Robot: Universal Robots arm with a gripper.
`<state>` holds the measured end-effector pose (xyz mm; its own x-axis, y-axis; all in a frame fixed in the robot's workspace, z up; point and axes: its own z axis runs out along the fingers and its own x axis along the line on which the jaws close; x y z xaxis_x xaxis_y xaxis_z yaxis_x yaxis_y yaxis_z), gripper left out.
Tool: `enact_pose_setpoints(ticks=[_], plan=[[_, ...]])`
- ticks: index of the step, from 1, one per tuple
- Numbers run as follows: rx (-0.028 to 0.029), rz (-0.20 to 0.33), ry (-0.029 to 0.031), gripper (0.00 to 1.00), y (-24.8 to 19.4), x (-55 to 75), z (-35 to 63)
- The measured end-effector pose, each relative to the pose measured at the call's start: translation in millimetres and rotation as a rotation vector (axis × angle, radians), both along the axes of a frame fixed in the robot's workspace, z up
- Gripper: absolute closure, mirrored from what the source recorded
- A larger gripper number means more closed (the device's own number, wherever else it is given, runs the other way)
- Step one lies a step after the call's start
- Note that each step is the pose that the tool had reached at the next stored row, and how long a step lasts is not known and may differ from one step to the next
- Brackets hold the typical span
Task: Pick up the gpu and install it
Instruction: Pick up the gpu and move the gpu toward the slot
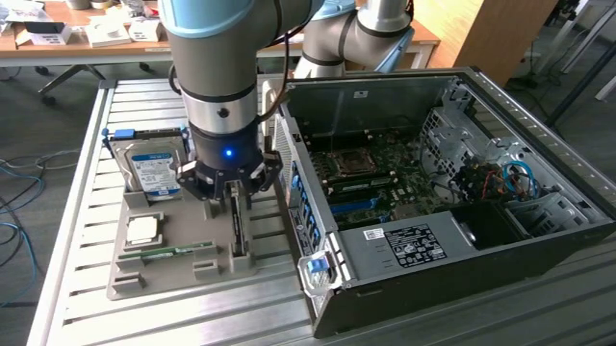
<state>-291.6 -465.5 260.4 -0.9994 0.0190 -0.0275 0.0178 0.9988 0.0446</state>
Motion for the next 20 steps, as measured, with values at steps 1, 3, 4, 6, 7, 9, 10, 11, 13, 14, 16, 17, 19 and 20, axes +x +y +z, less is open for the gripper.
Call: enact_pose_setpoints(ticks=[1,3,4,6,7,9,10,11,13,14,16,17,19,20], plan=[[-0.0001,0.000,0.0001,0.57,0.0,0.0,-1.5],[0.0000,0.000,0.0000,0.57,0.0,0.0,-4.3],[-0.0001,0.000,0.0000,0.57,0.0,0.0,-5.7],[0.0000,0.000,0.0001,0.57,0.0,0.0,-8.3],[0.0000,0.000,0.0000,0.57,0.0,0.0,-9.7],[0.0000,0.000,0.0000,0.57,0.0,0.0,-12.5],[0.0000,0.000,0.0001,0.57,0.0,0.0,-13.6],[0.0000,0.000,0.0000,0.57,0.0,0.1,-14.6],[0.0000,0.000,0.0001,0.57,0.0,0.0,-15.4],[-0.0001,0.000,0.0001,0.57,0.0,0.0,-15.4],[-0.0002,0.000,0.0001,0.57,-0.1,0.0,-15.4],[0.0000,0.000,0.0000,0.57,0.2,0.1,-15.7],[-0.0001,0.000,0.0000,0.57,1.4,0.0,-16.0],[-0.0001,0.000,0.0001,0.57,2.2,0.0,-16.1]])
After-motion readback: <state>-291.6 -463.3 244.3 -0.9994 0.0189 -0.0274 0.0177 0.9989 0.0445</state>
